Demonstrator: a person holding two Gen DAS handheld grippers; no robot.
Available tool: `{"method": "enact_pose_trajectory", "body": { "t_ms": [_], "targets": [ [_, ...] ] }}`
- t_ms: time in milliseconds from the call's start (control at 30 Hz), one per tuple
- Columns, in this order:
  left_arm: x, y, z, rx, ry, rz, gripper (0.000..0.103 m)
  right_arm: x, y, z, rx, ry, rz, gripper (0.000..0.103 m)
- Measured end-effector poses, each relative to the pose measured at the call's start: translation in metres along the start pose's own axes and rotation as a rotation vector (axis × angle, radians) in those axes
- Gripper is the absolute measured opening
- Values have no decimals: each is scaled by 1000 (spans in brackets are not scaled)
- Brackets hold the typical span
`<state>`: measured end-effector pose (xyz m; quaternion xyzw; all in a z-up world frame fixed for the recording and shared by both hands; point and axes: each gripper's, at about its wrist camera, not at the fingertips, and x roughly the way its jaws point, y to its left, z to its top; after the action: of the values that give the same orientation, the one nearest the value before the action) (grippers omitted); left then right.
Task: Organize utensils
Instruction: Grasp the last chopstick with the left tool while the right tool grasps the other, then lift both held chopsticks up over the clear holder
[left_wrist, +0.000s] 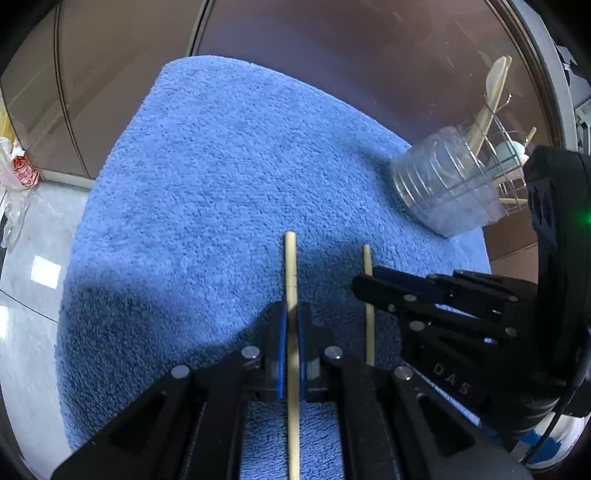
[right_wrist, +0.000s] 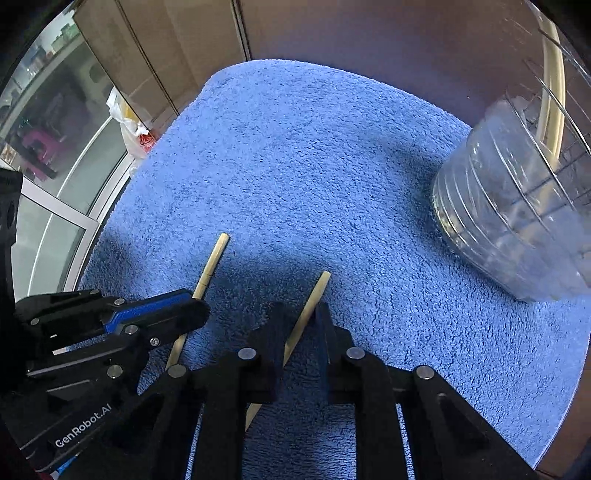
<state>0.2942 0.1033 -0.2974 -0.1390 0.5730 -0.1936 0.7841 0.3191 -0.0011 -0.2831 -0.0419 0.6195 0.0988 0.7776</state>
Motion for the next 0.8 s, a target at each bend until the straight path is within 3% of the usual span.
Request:
{"method": "enact_pose_trajectory", "body": {
  "t_ms": [167,367,533,800],
  "targets": [
    [2,-11,2,-19,-33,31,5,0,-8,-3,10,-3,14,5],
    [-18,-31,-8,0,-111,27,5,-23,-26,-29,27,-47,51,5],
    [-41,-65,-25,55,-189,63,5,-58,-42,-62,35,-157,115,5],
    [-86,-145,-73,226,-384,180,5,-128,-66,-143,28,-385,189,5]
  ]
}}
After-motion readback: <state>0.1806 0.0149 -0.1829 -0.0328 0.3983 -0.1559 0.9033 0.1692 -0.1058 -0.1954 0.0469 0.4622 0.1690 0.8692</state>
